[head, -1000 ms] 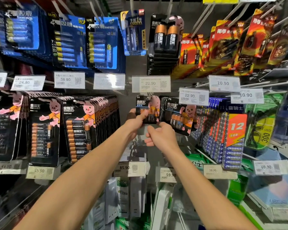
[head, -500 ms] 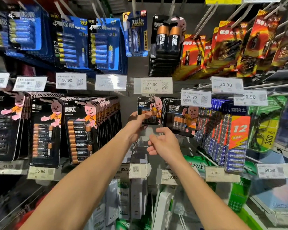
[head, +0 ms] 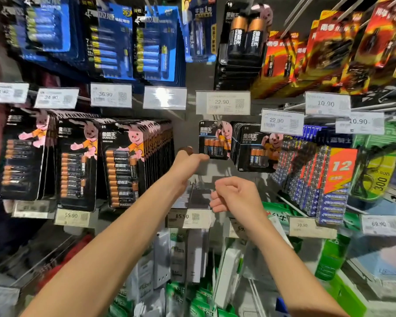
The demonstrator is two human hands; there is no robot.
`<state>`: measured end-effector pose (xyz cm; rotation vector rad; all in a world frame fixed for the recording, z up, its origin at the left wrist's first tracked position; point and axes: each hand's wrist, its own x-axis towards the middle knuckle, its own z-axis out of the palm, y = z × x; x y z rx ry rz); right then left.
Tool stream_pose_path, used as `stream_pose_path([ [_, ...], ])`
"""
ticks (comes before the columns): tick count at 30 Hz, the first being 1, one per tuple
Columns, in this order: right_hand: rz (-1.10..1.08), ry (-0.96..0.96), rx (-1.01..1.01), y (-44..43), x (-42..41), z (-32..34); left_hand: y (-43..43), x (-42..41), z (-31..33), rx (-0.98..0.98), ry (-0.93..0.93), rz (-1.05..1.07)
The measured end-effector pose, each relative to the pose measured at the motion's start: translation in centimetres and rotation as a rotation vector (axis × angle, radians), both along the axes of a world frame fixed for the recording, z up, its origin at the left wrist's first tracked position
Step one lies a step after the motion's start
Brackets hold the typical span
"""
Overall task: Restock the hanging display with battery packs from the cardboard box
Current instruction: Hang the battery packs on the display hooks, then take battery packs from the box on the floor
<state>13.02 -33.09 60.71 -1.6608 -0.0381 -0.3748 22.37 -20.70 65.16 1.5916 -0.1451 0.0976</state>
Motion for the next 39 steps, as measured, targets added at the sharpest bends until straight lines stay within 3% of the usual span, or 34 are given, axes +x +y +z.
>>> stream_pose_path([
  [5,-0.004,-0.059,0.033,1.6,-3.7,-0.4,3.0,-6.9,-1.0,-0.029,-0.174,-0.047],
  [10,0.118,-0.086,0.100,4.4,-8.0,-2.9,6.6,-13.5,-4.7,-0.019,-0.213,-0.151],
  [15,0.261,0.087,0.189,8.7,-10.6,-9.8,12.1,-19.4,-11.9,0.030,-0.216,-0.151],
  [18,0.355,0.308,0.189,11.6,-11.8,-16.2,16.1,-21.9,-18.7,0.023,-0.081,-0.067],
  [23,0.557,0.630,0.002,17.3,-16.4,-28.3,23.2,-26.2,-32.9,0.107,0.235,0.015],
  [27,0.493,0.697,-0.217,20.9,-19.2,-38.3,28.5,-29.6,-43.0,0.280,0.545,0.035],
  [31,0.502,0.798,-0.395,24.5,-20.2,-44.7,33.3,-30.2,-51.6,0.516,0.844,-0.083],
  [39,0.486,1.113,-0.458,29.9,-20.4,-53.1,35.7,-27.6,-57.9,1.058,0.929,-0.417],
])
